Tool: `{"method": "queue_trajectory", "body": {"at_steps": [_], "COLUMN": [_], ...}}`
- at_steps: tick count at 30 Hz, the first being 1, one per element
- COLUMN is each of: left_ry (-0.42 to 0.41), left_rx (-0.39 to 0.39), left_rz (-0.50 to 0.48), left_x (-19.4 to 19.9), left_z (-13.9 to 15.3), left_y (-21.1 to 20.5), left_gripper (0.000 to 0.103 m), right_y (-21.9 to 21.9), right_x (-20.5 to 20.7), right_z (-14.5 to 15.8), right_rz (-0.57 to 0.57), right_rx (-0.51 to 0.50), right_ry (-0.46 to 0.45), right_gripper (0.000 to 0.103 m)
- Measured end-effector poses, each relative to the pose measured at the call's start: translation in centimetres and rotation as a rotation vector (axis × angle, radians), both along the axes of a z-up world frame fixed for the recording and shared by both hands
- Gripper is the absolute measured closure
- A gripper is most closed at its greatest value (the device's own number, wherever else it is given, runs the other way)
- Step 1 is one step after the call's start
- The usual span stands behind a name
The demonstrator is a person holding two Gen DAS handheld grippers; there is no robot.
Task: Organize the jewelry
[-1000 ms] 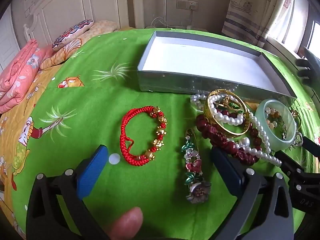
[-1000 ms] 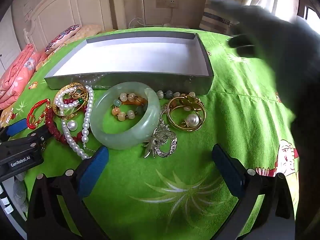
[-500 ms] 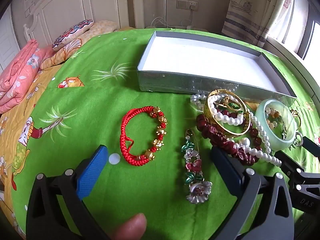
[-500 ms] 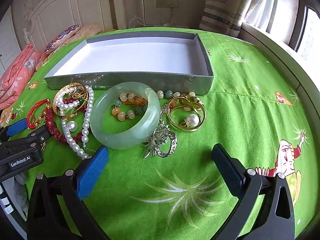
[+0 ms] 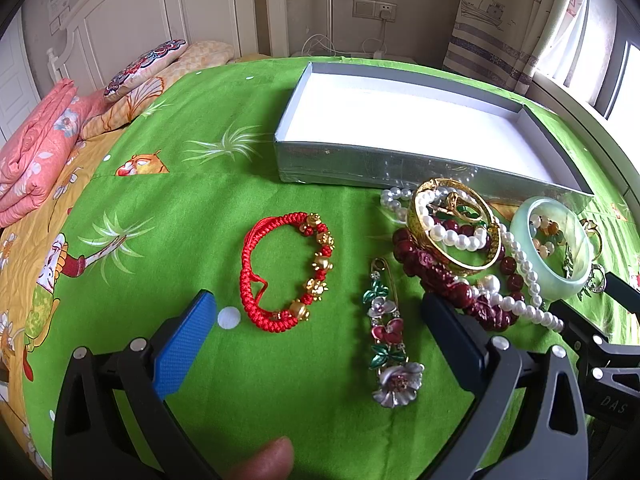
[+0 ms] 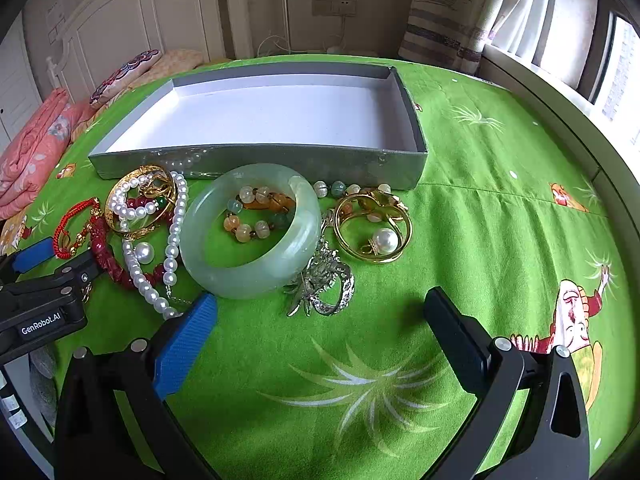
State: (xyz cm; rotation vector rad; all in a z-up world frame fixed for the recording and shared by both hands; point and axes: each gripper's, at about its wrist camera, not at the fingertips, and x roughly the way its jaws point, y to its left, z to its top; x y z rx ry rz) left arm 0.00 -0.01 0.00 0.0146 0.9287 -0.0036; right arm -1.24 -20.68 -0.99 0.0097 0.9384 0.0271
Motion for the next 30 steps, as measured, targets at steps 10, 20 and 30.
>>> {"method": "queue_trajectory", "body": {"at_steps": [10,20,30], "left_ry": [0.0,0.0,0.0], "left_rx": [0.0,0.0,0.001], "left_rz": [0.0,0.0,0.0], "left_x": [0.0,0.01,0.0], "left_z": [0.0,0.0,0.0], "left_y": [0.0,0.0,0.0], "left_gripper": [0.002,0.002,0.002], "right_y": [0.0,0.12,0.34], "right_x": [-0.1,-0.04,0.06], "right_z": [0.01,0.06,0.04], "right_rz": [0.002,0.004,0.01], "right_rx": [0.001,0.0,0.0], "right_ry": [0.001,0.001,0.001], "right_gripper": [0.004,0.004,0.004]}}
